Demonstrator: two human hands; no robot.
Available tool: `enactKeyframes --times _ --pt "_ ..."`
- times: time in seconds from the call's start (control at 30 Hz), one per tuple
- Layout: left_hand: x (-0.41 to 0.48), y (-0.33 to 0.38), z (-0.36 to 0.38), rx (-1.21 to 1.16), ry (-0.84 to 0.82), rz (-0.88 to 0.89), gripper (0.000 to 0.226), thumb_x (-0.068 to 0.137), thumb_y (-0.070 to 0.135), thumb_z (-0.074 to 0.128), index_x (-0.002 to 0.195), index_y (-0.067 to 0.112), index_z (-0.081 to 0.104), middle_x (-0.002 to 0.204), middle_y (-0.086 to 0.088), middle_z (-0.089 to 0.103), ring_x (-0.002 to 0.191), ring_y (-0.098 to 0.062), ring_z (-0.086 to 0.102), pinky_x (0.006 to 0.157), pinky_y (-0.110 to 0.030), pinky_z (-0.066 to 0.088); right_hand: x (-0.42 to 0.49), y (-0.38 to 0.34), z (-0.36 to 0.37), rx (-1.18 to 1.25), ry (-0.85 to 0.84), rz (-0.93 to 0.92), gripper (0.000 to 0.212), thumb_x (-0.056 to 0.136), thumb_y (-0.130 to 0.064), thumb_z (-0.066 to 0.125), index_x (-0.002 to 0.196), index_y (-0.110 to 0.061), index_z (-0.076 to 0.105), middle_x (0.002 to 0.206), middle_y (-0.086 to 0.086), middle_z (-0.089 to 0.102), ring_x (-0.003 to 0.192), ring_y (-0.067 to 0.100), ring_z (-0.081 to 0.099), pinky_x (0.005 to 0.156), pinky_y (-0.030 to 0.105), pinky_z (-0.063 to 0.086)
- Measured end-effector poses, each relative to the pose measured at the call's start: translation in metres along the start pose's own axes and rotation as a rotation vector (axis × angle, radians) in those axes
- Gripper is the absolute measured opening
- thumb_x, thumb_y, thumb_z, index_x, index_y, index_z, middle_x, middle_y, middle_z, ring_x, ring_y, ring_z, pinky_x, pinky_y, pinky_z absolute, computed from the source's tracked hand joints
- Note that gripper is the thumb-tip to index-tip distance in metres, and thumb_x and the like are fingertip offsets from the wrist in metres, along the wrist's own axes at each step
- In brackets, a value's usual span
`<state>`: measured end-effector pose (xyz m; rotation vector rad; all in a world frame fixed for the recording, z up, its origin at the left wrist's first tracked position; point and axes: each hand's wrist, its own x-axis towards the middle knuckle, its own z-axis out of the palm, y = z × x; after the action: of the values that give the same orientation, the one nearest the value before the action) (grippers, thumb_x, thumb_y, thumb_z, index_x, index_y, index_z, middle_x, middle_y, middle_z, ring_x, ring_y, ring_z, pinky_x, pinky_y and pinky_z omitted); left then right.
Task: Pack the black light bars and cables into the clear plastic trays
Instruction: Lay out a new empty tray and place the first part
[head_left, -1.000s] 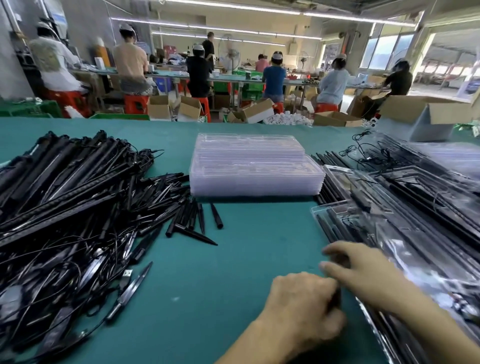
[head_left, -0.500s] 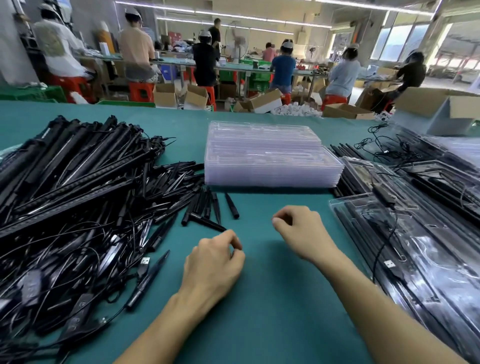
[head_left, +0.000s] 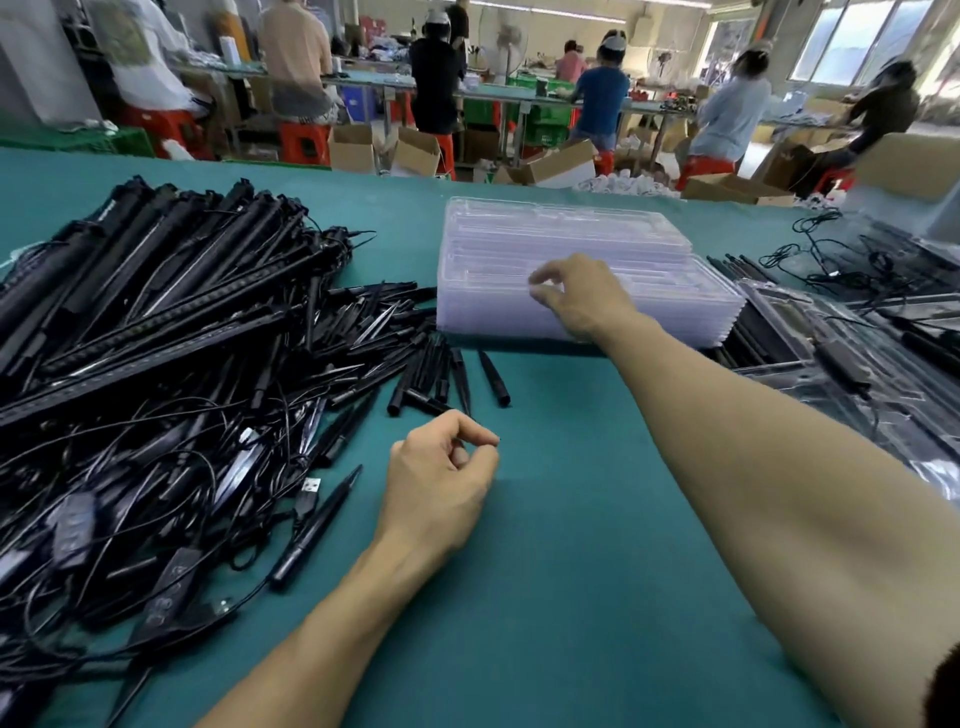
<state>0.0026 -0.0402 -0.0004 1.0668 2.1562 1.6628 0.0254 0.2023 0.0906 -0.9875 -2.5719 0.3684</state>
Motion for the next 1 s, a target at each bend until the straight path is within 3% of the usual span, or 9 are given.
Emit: enactKeyframes --times 0.07,0.17,0.27,0.53,0.7,0.77,0.87,1.0 --pt "0.002 0.002 0.0 -0.009 0.007 -0.01 0.019 0.081 0.009 0.065 0.07 0.024 0.066 0.043 0.012 0.042 0.042 -0.005 0.035 0.044 -0.015 0.031 0.004 0.003 0.001 0.029 0.024 0.014 0.025 0.096 -0.029 0.061 0.115 -0.018 0.071 0.127 0.008 0.064 0.114 0.027 0.059 0.097 0.041 0.048" --pt "0.003 0.003 0.001 -0.013 0.027 -0.011 0.019 0.081 0.009 0.065 0.069 0.024 0.065 0.043 0.011 0.042 0.042 -0.004 0.035 0.044 -0.012 0.031 0.006 0.011 -0.002 0.159 -0.01 0.022 0.028 0.094 -0.033 0.064 0.113 -0.015 0.072 0.12 0.005 0.069 0.11 0.021 0.062 0.098 0.033 0.048" --pt "0.004 0.004 0.003 -0.014 0.042 -0.018 0.019 0.081 0.009 0.065 0.069 0.023 0.065 0.043 0.011 0.042 0.041 -0.005 0.035 0.044 -0.013 0.031 0.01 0.015 -0.008 0.217 -0.03 0.017 0.028 0.095 -0.03 0.063 0.113 -0.011 0.072 0.118 0.008 0.07 0.108 0.022 0.062 0.1 0.037 0.047" --pt "0.004 0.005 0.002 -0.03 0.03 -0.029 0.02 0.082 0.008 0.064 0.071 0.023 0.066 0.043 0.011 0.04 0.041 -0.005 0.034 0.045 -0.014 0.032 0.014 0.006 -0.007 -0.328 0.074 -0.18 0.03 0.102 -0.02 0.04 0.099 0.001 0.061 0.101 0.022 0.061 0.089 0.041 0.056 0.078 0.05 0.051" --pt "0.004 0.005 0.003 -0.029 0.034 -0.031 0.02 0.083 0.007 0.064 0.071 0.023 0.066 0.042 0.012 0.041 0.041 -0.005 0.034 0.044 -0.014 0.032 0.01 0.017 0.003 -0.256 0.05 -0.234 0.033 0.098 -0.007 0.045 0.124 -0.008 0.064 0.122 0.017 0.052 0.117 0.034 0.044 0.098 0.044 0.04" --pt "0.004 0.005 0.002 -0.024 0.034 -0.034 0.019 0.083 0.008 0.064 0.071 0.023 0.066 0.042 0.013 0.04 0.041 -0.005 0.034 0.044 -0.014 0.031 0.011 0.019 0.0 -0.177 0.081 -0.242 0.03 0.099 -0.009 0.048 0.121 -0.009 0.067 0.119 0.017 0.055 0.116 0.034 0.048 0.099 0.041 0.04" --pt "0.004 0.005 0.003 -0.01 0.034 -0.032 0.019 0.083 0.009 0.064 0.071 0.023 0.065 0.042 0.013 0.04 0.04 -0.005 0.034 0.044 -0.013 0.031 0.015 0.02 -0.009 -0.058 0.133 -0.252 0.023 0.099 -0.012 0.055 0.112 -0.006 0.072 0.11 0.016 0.063 0.105 0.032 0.057 0.088 0.029 0.042" --pt "0.004 0.004 0.003 -0.021 0.037 -0.026 0.02 0.083 0.008 0.065 0.07 0.023 0.065 0.042 0.012 0.04 0.04 -0.005 0.034 0.044 -0.013 0.031 0.024 0.014 -0.015 -0.05 0.321 -0.241 0.024 0.1 -0.013 0.052 0.113 -0.003 0.071 0.109 0.019 0.059 0.104 0.034 0.053 0.087 0.037 0.044"
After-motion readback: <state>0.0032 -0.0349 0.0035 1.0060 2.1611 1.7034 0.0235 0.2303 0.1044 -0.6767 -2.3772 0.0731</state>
